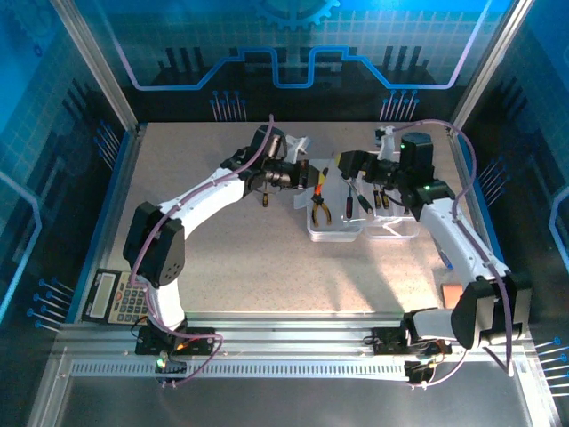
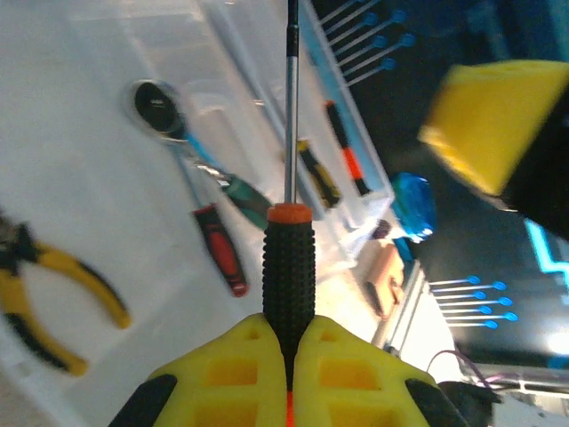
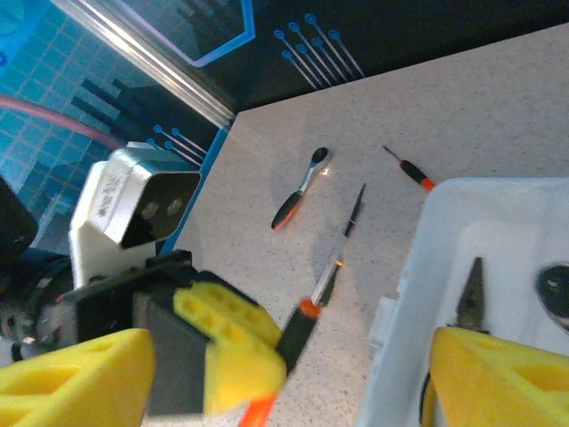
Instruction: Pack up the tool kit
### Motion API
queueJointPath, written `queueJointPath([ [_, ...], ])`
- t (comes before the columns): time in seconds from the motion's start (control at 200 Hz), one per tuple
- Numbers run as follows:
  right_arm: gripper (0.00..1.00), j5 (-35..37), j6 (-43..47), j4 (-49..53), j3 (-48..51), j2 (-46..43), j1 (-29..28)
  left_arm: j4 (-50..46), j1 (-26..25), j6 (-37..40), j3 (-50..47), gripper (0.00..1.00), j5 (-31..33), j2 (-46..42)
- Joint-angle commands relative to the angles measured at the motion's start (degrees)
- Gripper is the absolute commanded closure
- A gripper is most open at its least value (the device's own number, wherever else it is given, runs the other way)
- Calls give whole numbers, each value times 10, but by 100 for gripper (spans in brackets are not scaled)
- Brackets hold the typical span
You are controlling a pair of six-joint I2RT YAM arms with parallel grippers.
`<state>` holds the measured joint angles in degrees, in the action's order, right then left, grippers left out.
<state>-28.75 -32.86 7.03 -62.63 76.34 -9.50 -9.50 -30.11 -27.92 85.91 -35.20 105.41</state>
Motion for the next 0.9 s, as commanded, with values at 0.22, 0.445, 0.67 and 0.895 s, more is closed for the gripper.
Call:
queueJointPath([
  [0.22, 40, 106, -57, -73, 9, 23, -60, 104, -24, -39, -28, 100, -51, -36],
  [0.445, 67, 120, -72, -92, 21, 23, -72, 121, -27, -43, -37, 100, -58, -51],
  [0.67, 94, 134, -73, -93, 25, 21, -76, 155, -27, -58, -50, 100, -73, -60],
  [0.895, 100, 135, 23, 39, -31, 1, -17, 15, -9, 36, -22, 23, 12, -71],
])
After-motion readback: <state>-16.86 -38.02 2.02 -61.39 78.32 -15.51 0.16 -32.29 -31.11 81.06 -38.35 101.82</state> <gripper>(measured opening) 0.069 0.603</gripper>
